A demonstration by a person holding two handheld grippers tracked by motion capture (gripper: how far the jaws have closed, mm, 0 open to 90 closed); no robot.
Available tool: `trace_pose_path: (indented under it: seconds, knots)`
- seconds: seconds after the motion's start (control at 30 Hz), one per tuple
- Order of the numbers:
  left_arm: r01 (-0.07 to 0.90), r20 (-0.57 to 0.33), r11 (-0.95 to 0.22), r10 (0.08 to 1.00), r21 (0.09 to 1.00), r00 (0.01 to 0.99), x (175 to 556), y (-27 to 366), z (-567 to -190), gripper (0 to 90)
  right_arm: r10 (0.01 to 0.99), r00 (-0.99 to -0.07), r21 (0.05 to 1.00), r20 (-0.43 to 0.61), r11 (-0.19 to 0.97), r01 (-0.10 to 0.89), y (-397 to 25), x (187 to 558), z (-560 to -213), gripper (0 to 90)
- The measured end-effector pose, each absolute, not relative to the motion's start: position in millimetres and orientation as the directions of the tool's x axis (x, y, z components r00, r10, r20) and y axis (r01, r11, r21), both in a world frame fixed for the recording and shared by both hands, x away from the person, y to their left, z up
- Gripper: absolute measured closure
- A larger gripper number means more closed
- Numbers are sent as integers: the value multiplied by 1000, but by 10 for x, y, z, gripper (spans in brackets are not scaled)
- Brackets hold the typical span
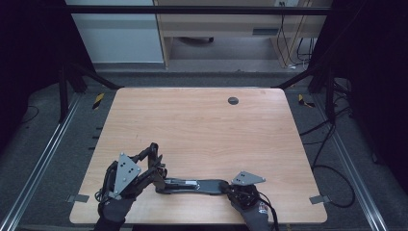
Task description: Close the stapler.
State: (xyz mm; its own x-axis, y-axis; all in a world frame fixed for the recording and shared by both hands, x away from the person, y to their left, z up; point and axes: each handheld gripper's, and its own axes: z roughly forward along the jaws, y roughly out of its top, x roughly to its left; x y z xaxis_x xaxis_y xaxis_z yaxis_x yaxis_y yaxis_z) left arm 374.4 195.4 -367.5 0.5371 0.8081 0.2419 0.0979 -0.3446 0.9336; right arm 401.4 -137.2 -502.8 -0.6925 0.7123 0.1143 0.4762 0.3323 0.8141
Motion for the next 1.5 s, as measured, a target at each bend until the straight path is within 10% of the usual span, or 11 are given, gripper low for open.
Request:
trace_pose_path:
  seconds: [1.5]
  knots:
    - [38, 382, -481, 740, 876, 553, 3741, 1497, -3720, 579, 714, -690, 814, 120, 328, 480, -1373, 4009, -5030, 900]
